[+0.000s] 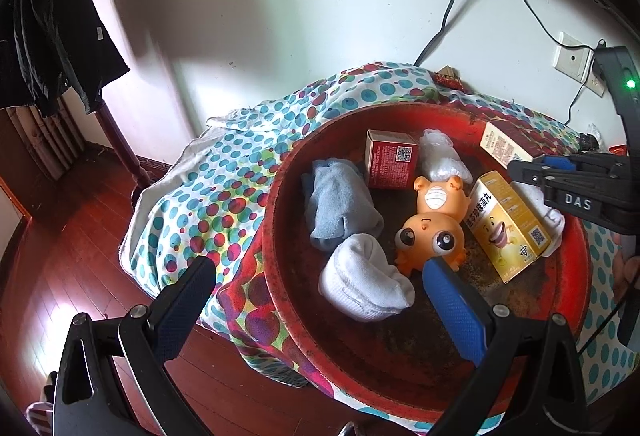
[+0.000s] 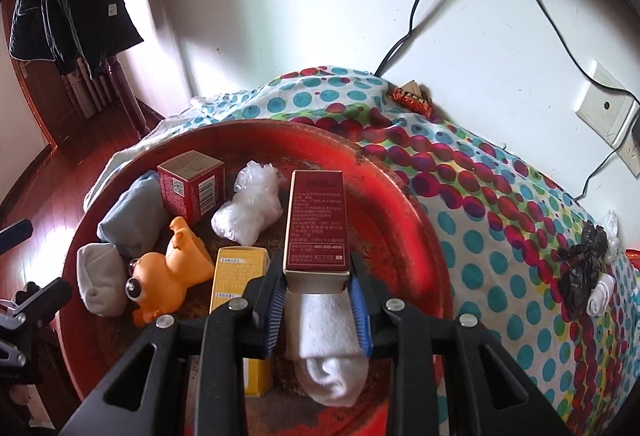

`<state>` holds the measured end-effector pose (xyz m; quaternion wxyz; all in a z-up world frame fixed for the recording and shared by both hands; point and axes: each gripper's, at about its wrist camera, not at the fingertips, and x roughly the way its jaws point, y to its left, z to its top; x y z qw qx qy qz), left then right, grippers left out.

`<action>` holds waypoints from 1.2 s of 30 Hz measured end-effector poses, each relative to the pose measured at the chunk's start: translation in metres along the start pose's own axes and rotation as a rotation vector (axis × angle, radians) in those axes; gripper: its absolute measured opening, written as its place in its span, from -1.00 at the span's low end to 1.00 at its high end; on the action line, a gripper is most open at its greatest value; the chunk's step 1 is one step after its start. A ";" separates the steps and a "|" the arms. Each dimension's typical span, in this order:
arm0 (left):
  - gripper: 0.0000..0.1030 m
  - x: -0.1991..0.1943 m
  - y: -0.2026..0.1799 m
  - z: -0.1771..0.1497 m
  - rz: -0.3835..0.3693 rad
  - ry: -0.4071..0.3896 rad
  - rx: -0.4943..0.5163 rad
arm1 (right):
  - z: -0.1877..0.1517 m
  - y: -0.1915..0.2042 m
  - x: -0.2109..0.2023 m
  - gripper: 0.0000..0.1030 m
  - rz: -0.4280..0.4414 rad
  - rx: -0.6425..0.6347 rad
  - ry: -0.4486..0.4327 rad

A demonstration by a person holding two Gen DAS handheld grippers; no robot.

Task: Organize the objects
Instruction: 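Lower the dark red box into the red tray and open the right gripper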

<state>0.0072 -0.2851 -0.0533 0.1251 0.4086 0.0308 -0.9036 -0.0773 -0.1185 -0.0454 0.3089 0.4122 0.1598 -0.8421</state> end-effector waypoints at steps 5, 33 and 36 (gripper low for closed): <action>1.00 0.001 0.001 0.000 -0.010 0.006 -0.010 | 0.004 0.004 0.014 -0.42 -0.011 -0.003 0.022; 1.00 0.006 -0.004 0.000 0.023 0.017 0.014 | -0.010 -0.017 -0.016 -0.24 0.013 0.056 -0.027; 1.00 0.006 -0.005 -0.001 0.034 0.016 0.021 | -0.020 -0.037 -0.027 -0.22 -0.004 0.092 -0.040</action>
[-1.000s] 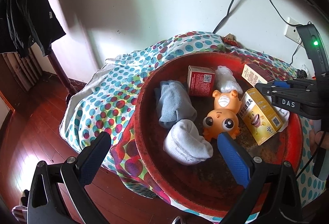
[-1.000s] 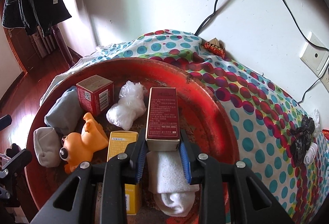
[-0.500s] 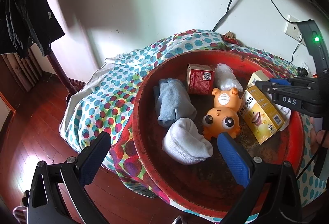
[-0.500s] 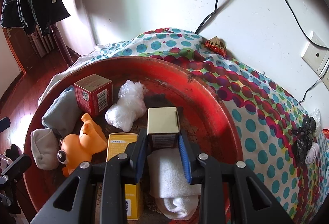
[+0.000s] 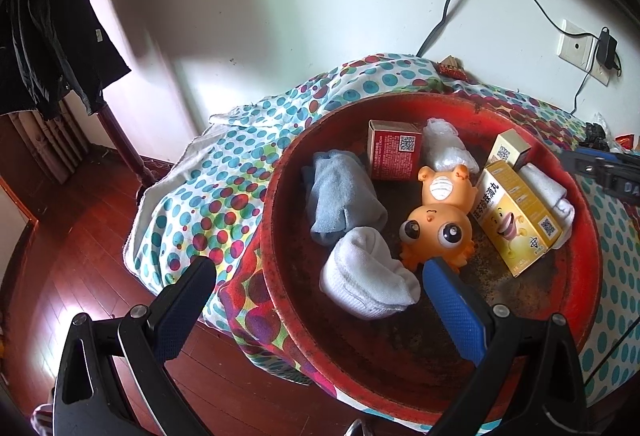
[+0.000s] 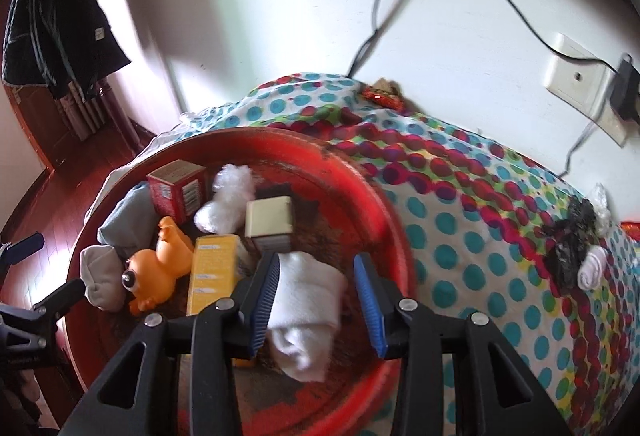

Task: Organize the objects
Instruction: 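Lower the dark red box into the red tray and open the right gripper, then move the right gripper to the white rolled sock and grasp it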

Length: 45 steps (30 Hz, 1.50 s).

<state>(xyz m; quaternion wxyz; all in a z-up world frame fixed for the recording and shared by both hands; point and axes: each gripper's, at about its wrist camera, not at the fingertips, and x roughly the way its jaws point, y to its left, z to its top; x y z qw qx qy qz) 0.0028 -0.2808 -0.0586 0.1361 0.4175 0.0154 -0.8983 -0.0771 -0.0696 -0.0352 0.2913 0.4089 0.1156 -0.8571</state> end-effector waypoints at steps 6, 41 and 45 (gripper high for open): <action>1.00 0.000 -0.006 -0.001 0.022 -0.001 0.025 | -0.019 -0.065 -0.018 -0.21 -0.077 0.112 -0.007; 1.00 0.011 -0.022 -0.008 0.072 -0.036 0.087 | -0.047 -0.310 0.014 0.00 -0.193 0.683 -0.028; 1.00 0.013 -0.024 -0.008 0.078 -0.030 0.096 | -0.044 -0.308 0.028 0.00 -0.185 0.669 -0.008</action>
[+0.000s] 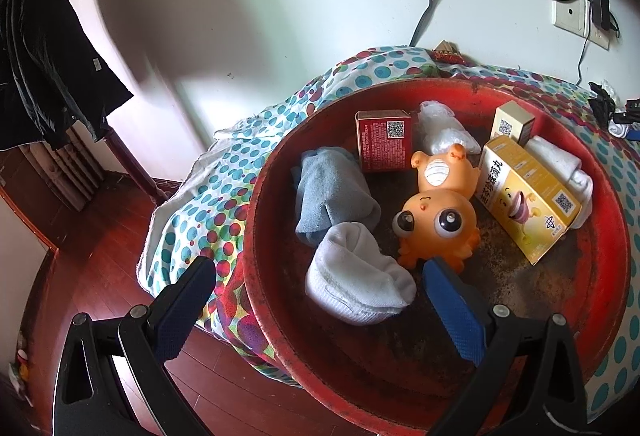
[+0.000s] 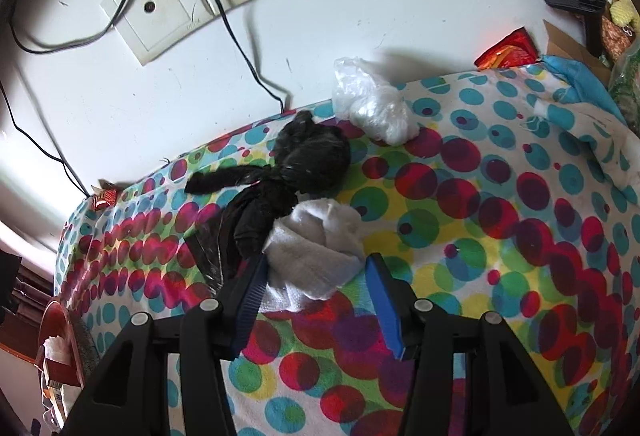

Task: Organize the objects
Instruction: 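Move the right gripper to the white rolled sock and grasp it, then grasp the black plastic bag with left gripper while right gripper holds white sock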

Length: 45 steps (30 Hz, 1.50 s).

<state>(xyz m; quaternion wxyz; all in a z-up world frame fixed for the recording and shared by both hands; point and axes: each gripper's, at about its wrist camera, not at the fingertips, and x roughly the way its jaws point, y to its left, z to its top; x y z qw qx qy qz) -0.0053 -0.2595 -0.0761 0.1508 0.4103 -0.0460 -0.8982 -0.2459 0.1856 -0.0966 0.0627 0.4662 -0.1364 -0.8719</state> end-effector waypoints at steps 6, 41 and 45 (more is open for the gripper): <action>1.00 0.003 0.000 -0.001 -0.001 0.012 -0.002 | 0.000 0.008 0.002 -0.08 -0.004 -0.041 -0.028; 1.00 -0.044 -0.067 0.036 -0.069 0.001 0.070 | -0.043 -0.107 -0.075 -0.11 -0.101 -0.105 -0.148; 1.00 -0.049 -0.093 0.049 -0.101 0.000 0.119 | -0.043 -0.107 -0.074 -0.11 -0.094 -0.106 -0.140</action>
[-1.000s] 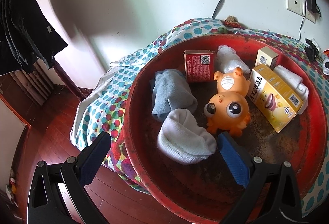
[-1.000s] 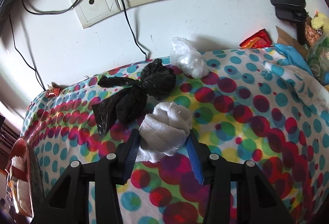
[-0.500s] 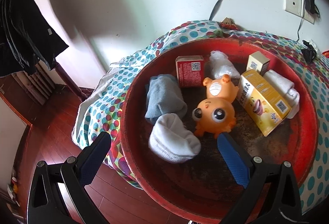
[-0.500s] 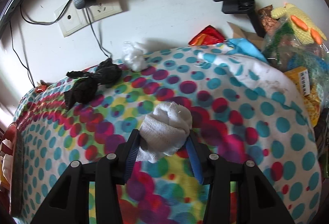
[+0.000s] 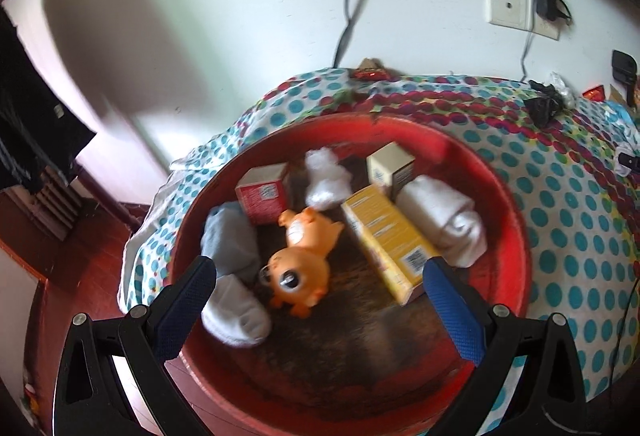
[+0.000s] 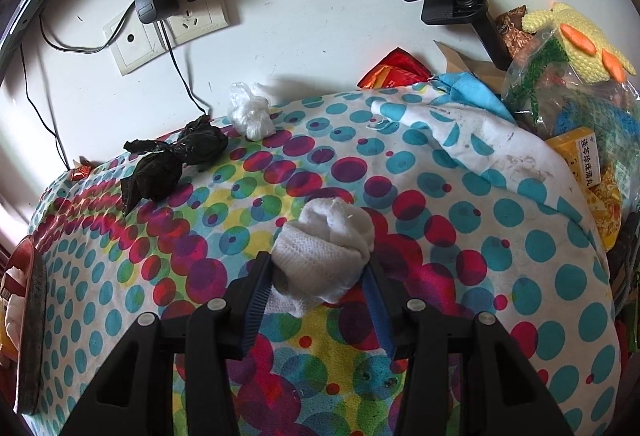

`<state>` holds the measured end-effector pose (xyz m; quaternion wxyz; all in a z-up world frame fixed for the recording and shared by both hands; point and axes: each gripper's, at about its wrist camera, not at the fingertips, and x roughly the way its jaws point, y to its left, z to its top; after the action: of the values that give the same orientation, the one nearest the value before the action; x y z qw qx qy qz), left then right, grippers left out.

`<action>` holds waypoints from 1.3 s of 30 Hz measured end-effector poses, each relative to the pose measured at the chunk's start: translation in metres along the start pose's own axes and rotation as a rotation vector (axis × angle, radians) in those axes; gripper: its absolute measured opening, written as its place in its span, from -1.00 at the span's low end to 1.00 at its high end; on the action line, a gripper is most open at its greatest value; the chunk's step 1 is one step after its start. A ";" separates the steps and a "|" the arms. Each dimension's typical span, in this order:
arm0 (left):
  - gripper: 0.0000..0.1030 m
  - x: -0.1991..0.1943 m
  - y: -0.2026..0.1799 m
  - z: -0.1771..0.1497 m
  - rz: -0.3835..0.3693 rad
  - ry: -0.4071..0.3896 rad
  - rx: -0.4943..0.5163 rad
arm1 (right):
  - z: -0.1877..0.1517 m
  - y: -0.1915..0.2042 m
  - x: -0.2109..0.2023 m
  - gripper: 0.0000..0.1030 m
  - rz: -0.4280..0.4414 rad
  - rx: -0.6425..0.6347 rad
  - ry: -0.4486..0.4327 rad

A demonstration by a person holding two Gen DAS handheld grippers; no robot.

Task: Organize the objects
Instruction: 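Grasp the black plastic bag with left gripper while right gripper holds white sock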

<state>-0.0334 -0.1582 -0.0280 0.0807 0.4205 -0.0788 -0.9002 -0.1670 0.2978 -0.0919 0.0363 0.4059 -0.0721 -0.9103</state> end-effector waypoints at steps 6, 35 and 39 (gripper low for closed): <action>1.00 -0.001 -0.047 0.031 -0.113 -0.028 0.071 | 0.000 0.000 0.001 -0.11 -0.001 0.002 0.003; 1.00 0.127 -0.300 0.190 -0.460 0.052 0.328 | 0.001 0.004 0.002 -0.11 -0.027 -0.011 0.011; 1.00 0.148 -0.321 0.200 -0.471 0.094 0.369 | 0.001 0.005 0.002 -0.11 -0.028 -0.016 0.012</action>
<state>-0.3065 0.1380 -0.0782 -0.2044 0.4761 -0.1377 -0.8441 -0.1692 0.2929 -0.0922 0.0275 0.4120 -0.0589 -0.9089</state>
